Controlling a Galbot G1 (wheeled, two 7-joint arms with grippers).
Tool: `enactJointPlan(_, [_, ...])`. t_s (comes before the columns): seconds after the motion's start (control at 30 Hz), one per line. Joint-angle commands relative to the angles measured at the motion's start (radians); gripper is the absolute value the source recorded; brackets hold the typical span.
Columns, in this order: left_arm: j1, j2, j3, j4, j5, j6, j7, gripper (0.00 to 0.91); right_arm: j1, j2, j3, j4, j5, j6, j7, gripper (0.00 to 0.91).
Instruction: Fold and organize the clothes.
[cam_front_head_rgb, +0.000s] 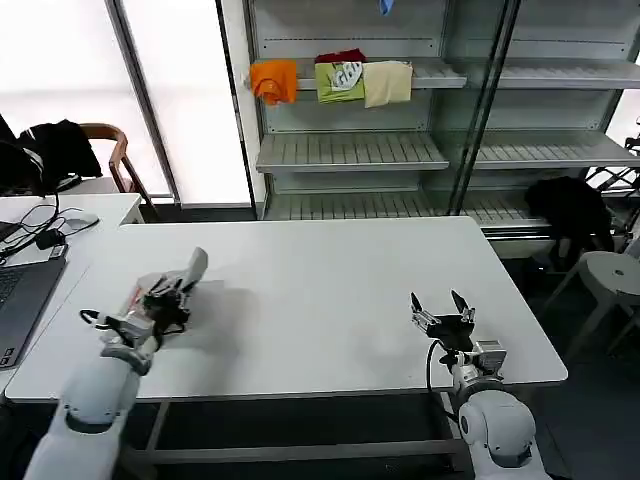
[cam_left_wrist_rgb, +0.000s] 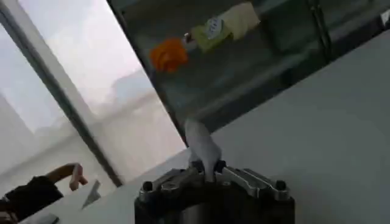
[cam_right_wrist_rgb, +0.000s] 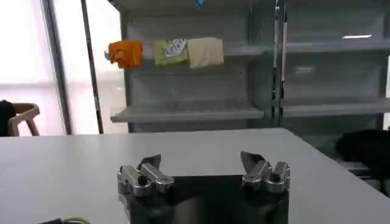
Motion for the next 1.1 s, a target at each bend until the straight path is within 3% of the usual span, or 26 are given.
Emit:
enactJointPlan(0.03, [-0.129, -0.158, 0.314, 0.061, -0.177, 0.074, -0.209, 0.111, -0.017, -0.006, 0.015, 0.031, 0.003, -0.016, 0.001, 0.907])
enactJointPlan(0.13, [-0.174, -0.198, 0.369, 0.137, -0.191, 0.054, -0.251, 0.131, -0.009, -0.001, 0.005, 0.047, -0.007, -0.031, 0.006, 0.907])
enactJointPlan(0.2, [-0.199, -0.225, 0.398, 0.167, -0.164, 0.021, -0.262, 0.413, -0.003, 0.004, -0.002, 0.049, -0.016, -0.04, 0.01, 0.907])
enactJointPlan(0.23, [-0.213, -0.241, 0.41, 0.201, -0.15, 0.01, -0.267, 0.504, -0.001, 0.005, -0.004, 0.048, -0.018, -0.042, 0.012, 0.907])
enactJointPlan(0.27, [-0.223, -0.251, 0.421, 0.201, -0.149, 0.007, -0.271, 0.816, 0.001, 0.006, -0.008, 0.047, -0.02, -0.045, 0.013, 0.907])
enactJointPlan(0.3, [-0.237, -0.267, 0.435, 0.23, -0.154, 0.004, -0.291, 0.907, 0.007, 0.009, -0.019, 0.044, -0.027, -0.051, 0.017, 0.907])
enactJointPlan(0.47, [-0.264, -0.294, 0.476, 0.239, -0.152, -0.012, -0.343, 0.907, 0.026, 0.016, -0.053, 0.032, -0.032, -0.074, 0.019, 0.907])
enactJointPlan(0.67, [-0.261, -0.237, 0.461, 0.113, -0.229, 0.008, -0.349, 0.907, 0.081, 0.06, -0.119, -0.014, 0.037, -0.134, -0.001, 0.907])
enactJointPlan(0.87, [-0.262, -0.152, 0.345, 0.003, -0.335, 0.045, -0.311, 0.907, 0.194, 0.172, -0.204, -0.137, 0.191, -0.187, 0.038, 0.907])
enactJointPlan(0.97, [-0.232, -0.113, 0.25, 0.002, -0.341, 0.044, -0.279, 0.907, 0.248, 0.208, -0.242, -0.205, 0.324, -0.198, 0.018, 0.907])
enactJointPlan(1.1, [-0.156, -0.069, 0.118, 0.029, -0.339, 0.023, -0.215, 0.907, 0.312, 0.233, -0.3, -0.299, 0.415, -0.202, 0.0, 0.907])
